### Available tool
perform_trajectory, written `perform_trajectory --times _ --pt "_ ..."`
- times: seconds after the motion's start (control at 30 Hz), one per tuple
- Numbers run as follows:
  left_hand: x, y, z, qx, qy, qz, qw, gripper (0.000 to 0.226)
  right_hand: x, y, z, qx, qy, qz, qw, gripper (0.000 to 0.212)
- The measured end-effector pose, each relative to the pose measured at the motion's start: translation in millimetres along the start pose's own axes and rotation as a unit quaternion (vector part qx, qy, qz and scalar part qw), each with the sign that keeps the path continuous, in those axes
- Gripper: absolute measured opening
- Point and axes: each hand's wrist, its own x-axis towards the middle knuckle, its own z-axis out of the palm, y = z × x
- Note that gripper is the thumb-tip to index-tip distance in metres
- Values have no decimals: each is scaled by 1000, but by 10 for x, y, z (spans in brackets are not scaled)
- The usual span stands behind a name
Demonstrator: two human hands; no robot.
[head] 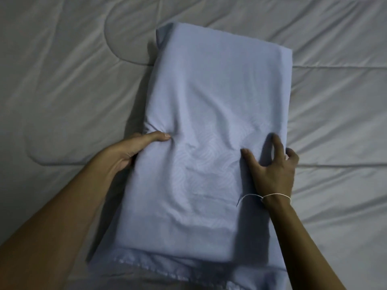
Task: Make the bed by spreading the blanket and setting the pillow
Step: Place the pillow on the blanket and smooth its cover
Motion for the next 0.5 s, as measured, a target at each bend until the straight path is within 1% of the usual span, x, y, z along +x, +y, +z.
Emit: perform_trajectory --times 0.1,0.2,0.3,0.33,0.4,0.47,0.5 --pt "-114 62 7 3 -34 -7 999 85 99 4 -110 60 8 62 996 87" --pt "-269 110 22 3 -27 -8 1000 87 126 -20 -163 89 -8 59 994 84" --pt "-458 136 -32 4 -15 -1 1000 91 31 -112 -159 92 -27 45 994 89" --pt "-501 138 -49 4 -9 4 1000 89 -7 -137 -160 93 -33 40 994 92" --pt "-605 119 -146 -4 25 26 999 77 -104 -242 -122 97 -42 24 994 96" --pt "-744 110 -288 -12 71 49 996 58 -239 -391 -51 94 -51 9 994 99" --pt "-812 110 -365 -16 94 59 994 53 -314 -466 -12 94 -55 1 994 100"
